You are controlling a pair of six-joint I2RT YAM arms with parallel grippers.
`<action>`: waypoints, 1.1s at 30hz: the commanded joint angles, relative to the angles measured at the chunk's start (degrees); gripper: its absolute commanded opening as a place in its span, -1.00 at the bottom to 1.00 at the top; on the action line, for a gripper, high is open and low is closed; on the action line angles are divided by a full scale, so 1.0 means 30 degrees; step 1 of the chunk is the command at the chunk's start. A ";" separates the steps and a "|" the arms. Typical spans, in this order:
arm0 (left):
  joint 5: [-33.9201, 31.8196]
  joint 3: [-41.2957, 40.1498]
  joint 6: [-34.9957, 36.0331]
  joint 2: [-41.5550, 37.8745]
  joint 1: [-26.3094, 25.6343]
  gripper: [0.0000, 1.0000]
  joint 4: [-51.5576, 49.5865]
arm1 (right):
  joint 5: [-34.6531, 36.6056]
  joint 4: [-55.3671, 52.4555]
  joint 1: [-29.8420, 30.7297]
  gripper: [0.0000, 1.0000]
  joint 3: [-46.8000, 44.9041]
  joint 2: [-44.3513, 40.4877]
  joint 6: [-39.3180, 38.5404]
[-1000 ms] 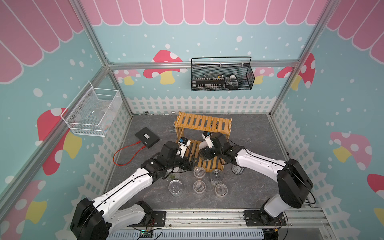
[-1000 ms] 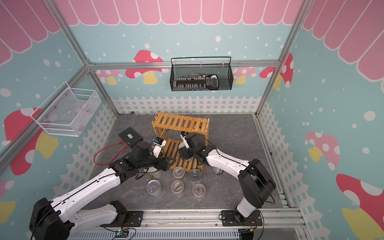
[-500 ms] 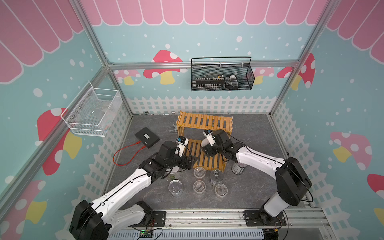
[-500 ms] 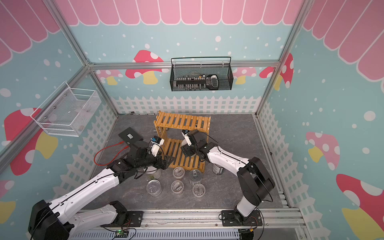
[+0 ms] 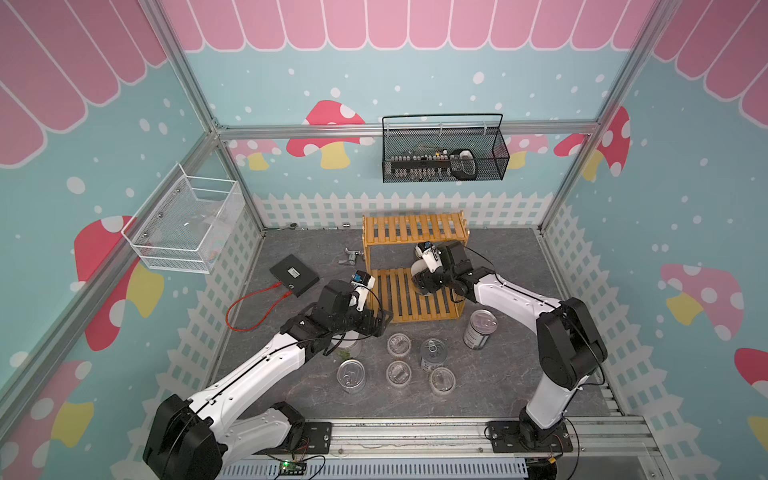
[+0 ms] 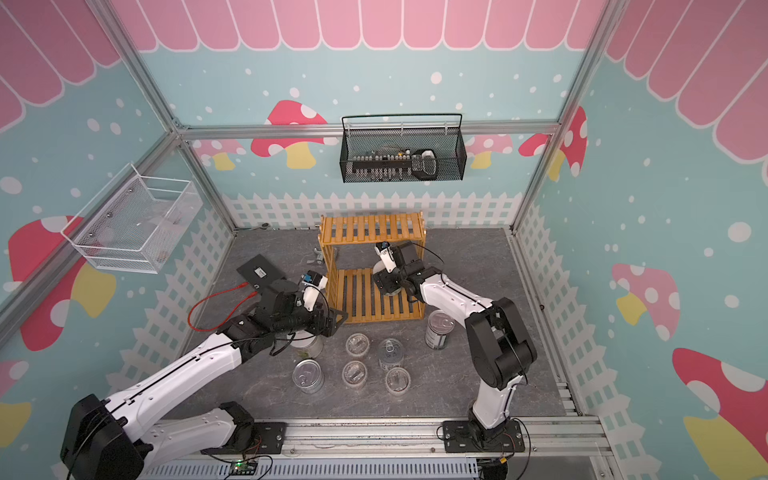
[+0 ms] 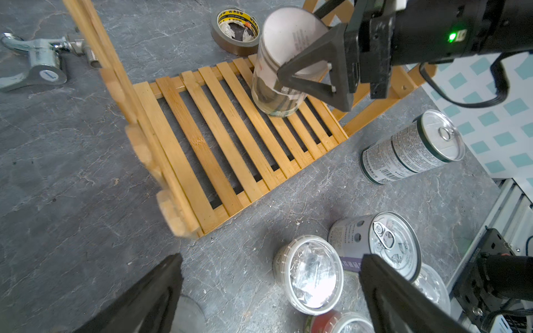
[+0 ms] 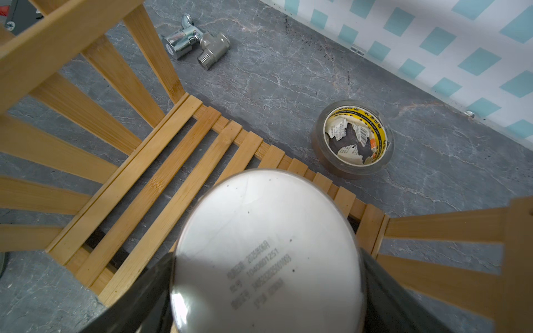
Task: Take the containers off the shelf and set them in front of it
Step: 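Pick up a container from the shelf.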
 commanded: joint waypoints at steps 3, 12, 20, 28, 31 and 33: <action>0.0475 0.0411 -0.0021 0.0433 0.0167 0.99 0.0431 | -0.3229 0.2399 0.0075 0.34 0.0057 -0.0721 -0.0432; 0.0707 0.0556 -0.0078 0.0851 0.0189 0.98 0.0486 | -0.3845 0.3384 0.0682 0.32 -0.2269 -0.1999 -0.0267; 0.0718 0.0615 -0.0115 0.0758 0.0208 0.98 0.0493 | -0.4110 0.4014 0.0863 0.31 -0.3300 -0.2437 -0.0318; 0.0692 0.0929 -0.0037 0.1001 0.0219 0.99 0.0461 | -0.4602 0.4014 0.1763 0.29 -0.4355 -0.4231 -0.0410; 0.0681 0.1132 0.0035 0.0725 0.0235 0.99 0.0378 | -0.4335 0.3400 0.2141 0.27 -0.4645 -0.5112 -0.0367; 0.0601 0.1335 0.0112 0.0516 0.0223 0.98 0.0173 | -0.4042 0.2883 0.2424 0.26 -0.4826 -0.5860 -0.0242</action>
